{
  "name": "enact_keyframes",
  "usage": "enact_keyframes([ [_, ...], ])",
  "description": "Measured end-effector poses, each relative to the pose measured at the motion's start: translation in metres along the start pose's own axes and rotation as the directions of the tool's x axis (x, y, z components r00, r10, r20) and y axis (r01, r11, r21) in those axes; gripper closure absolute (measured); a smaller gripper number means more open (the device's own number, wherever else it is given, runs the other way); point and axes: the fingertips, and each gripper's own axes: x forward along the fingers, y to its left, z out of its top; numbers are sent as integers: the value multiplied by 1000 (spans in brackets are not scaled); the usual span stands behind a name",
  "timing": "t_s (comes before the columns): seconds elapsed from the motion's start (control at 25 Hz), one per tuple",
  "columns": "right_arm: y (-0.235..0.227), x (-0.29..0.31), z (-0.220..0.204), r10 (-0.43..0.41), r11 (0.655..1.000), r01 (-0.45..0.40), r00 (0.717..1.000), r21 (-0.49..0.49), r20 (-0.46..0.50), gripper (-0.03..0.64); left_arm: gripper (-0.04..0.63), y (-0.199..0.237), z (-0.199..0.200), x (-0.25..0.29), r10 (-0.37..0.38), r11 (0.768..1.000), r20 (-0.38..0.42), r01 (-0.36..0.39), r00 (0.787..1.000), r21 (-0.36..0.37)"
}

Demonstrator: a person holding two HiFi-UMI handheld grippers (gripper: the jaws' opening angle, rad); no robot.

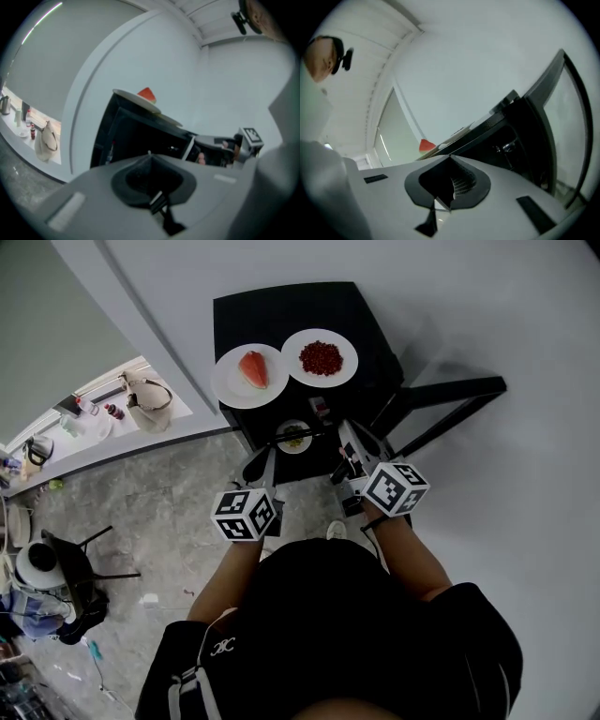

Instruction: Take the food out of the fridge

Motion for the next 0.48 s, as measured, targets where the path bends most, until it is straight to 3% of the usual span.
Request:
enact_keyframes([
  [0.08, -2, -5, -2, -72, 981, 72, 997, -179, 6, 617, 595, -4, 1, 1, -8, 1000, -1, 8, 1000, 8],
  [0.24, -1, -10, -12, -158, 871, 150, 987, -468, 23, 618, 595, -11, 2, 5, -23, 999, -9, 24, 1000, 35],
  [0.36, -3, -12, -30, -181, 814, 154, 983, -560, 7, 618, 595, -15, 0, 7, -29, 998, -16, 30, 999, 61],
  [0.48, -1, -14, -47, -178, 802, 127, 984, -584, -31, 618, 595, -18, -3, 7, -30, 997, -29, 32, 999, 76],
])
